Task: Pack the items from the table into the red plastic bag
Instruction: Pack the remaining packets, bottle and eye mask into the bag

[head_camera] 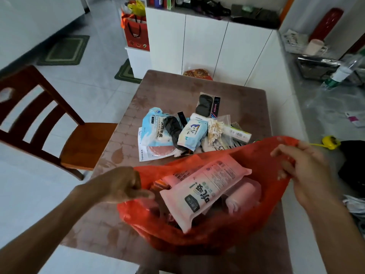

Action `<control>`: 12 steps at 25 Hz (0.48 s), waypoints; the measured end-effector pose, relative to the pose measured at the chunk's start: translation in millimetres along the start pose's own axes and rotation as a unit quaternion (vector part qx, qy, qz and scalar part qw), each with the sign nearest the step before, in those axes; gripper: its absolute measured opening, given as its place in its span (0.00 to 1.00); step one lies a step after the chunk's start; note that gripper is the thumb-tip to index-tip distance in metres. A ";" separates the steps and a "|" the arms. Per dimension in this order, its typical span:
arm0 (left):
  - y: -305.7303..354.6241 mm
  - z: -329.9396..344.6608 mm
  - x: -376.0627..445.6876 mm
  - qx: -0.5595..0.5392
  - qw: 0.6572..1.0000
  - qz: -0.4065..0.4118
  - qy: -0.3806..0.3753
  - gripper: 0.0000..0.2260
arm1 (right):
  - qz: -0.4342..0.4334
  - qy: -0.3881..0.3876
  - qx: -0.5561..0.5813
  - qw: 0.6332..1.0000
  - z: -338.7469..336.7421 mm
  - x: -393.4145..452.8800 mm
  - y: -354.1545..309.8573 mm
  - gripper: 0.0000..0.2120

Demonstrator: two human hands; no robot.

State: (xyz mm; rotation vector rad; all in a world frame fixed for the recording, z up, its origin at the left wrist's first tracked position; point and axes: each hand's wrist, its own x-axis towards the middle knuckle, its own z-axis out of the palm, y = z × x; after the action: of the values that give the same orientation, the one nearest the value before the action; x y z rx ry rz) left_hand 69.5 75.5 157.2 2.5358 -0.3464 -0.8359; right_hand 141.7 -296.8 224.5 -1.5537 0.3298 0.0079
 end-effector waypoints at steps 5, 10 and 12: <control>20.1 -50.6 -35.8 -0.379 0.891 0.200 0.150 0.23 | -0.080 0.004 -0.150 0.985 -8.7 15.5 -63.4 0.12; 13.5 -20.3 2.5 -0.181 0.982 0.019 0.041 0.19 | -0.033 0.005 -0.450 0.892 -16.3 12.7 -7.9 0.09; 13.9 -8.6 30.2 -0.091 0.985 -0.009 0.146 0.14 | -0.008 0.025 -0.489 0.872 -24.6 9.3 7.3 0.09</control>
State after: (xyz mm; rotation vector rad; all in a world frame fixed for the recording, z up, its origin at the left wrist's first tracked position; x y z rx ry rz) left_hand 97.1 55.3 155.1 2.4439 -0.1457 -0.4655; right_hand 144.1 -322.6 215.9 -2.5725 0.3765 0.1411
